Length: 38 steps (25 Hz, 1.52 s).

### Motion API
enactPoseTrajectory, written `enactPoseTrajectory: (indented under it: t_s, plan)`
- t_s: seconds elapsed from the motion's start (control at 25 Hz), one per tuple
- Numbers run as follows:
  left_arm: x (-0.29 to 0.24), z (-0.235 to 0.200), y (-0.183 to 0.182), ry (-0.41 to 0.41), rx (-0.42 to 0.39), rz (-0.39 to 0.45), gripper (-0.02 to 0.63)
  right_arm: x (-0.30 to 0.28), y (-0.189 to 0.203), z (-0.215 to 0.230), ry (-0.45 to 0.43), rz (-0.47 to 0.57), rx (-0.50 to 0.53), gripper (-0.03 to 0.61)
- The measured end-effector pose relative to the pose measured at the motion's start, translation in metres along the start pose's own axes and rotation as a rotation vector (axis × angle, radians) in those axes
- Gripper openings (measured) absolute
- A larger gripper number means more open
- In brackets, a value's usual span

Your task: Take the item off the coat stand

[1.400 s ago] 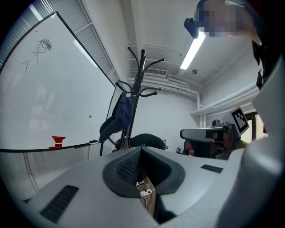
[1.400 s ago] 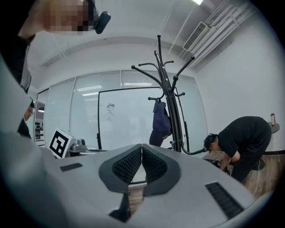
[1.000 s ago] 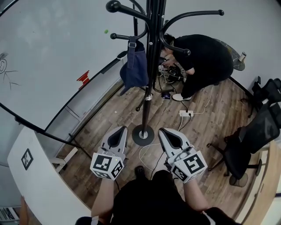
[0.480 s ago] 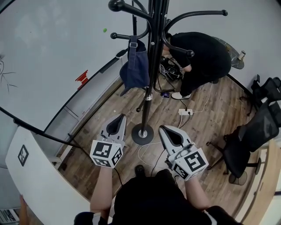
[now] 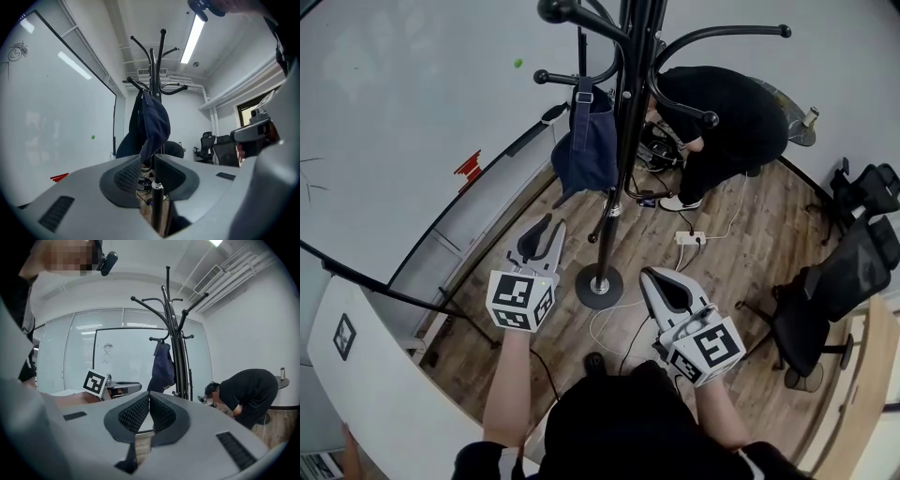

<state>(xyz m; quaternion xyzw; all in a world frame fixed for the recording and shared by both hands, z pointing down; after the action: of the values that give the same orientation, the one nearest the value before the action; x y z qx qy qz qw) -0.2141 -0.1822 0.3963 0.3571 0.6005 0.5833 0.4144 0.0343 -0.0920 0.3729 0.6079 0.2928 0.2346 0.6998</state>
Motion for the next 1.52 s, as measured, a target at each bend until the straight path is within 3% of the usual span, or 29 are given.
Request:
enactPoseTrajectory:
  t_s: [0.44, 0.72, 1.04, 1.36, 1.52]
  plan:
    - [-0.042, -0.009, 0.002, 0.031, -0.118, -0.027, 0.175, -0.007, -0.003, 0.009, 0.024, 0.000, -0.001, 0.031]
    - [-0.064, -0.010, 0.004, 0.062, -0.211, -0.058, 0.176, -0.010, -0.003, 0.013, 0.034, -0.012, -0.005, 0.031]
    - [-0.065, -0.007, 0.005, 0.064, -0.176, -0.029, 0.084, -0.008, -0.002, 0.015, 0.044, -0.005, -0.013, 0.031]
    - [-0.058, 0.007, 0.003, 0.107, -0.326, -0.037, 0.032, -0.009, 0.000, 0.013, 0.043, 0.004, -0.022, 0.031]
    - [-0.055, 0.008, 0.001, 0.107, -0.350, -0.044, 0.031, -0.006, 0.001, 0.013, 0.049, 0.009, -0.024, 0.031]
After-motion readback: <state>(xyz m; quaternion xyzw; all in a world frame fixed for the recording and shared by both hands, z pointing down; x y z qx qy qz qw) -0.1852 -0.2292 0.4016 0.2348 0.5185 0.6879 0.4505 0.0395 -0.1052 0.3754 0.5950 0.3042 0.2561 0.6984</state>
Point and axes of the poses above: the fingertips, and each gripper's own axes: x backward along the fingers, z to its right, y out of its underside, the point moved 9 cm from there along x, backward along the fingers, and after that the axes turned 5 degrees about -y, right-handed, at the moved point
